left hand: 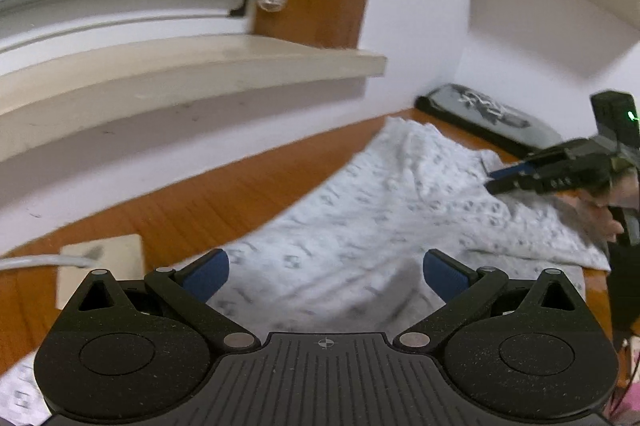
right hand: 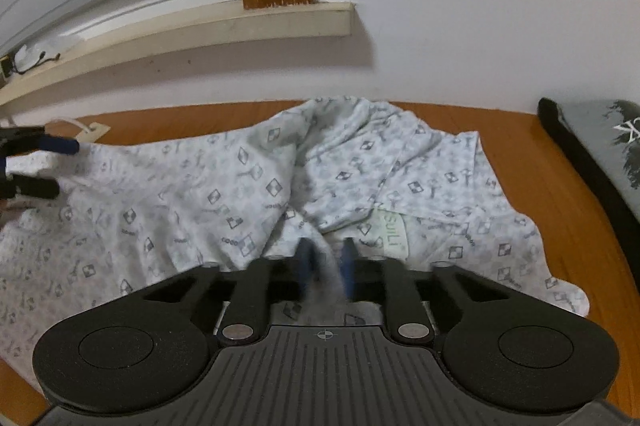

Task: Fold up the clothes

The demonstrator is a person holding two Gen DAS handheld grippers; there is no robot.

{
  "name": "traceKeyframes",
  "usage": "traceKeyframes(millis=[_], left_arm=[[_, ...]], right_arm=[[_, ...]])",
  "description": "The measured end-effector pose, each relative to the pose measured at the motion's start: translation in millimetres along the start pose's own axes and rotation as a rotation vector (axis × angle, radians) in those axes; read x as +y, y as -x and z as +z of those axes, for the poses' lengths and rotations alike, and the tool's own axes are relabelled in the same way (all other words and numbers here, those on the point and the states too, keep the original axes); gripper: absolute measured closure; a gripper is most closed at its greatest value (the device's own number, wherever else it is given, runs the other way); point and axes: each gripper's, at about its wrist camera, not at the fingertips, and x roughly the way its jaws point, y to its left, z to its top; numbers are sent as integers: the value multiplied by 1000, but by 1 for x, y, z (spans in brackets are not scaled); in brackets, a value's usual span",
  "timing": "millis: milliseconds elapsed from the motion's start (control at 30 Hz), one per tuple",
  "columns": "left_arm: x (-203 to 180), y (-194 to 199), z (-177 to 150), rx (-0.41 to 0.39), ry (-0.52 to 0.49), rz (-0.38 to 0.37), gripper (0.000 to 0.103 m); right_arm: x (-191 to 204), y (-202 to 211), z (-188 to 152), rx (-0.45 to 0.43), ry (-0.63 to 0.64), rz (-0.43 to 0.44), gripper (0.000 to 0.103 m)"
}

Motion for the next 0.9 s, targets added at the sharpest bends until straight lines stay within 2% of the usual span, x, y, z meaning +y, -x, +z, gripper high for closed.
traceKeyframes(millis=[67, 333, 433, 533, 633, 733, 867, 900], left_arm=[[-2, -2, -2, 13, -8, 1, 0], [-1, -4, -4, 25, -8, -4, 0], [0, -7, -4, 36, -8, -5, 0], [1, -10, -5, 46, -9, -5, 0], [2, -11, -6, 54, -9, -4, 0], [2, -13, -6, 61, -6, -4, 0], [2, -14, -6, 69, -6, -3, 0], [1, -14, -6, 69, -9, -2, 0]], right_arm=[[3, 9, 2, -24, 14, -7, 98], [2, 74, 10, -151, -21, -29, 100], [1, 72, 1, -115, -29, -48, 100], [-1, 57, -7, -21, -15, -53, 99], [-4, 55, -5, -41, -24, -69, 95], [-9, 56, 5, -87, -43, -87, 81], [-17, 31, 17, -88, -79, -72, 65], [-19, 22, 20, -83, -90, -67, 65]])
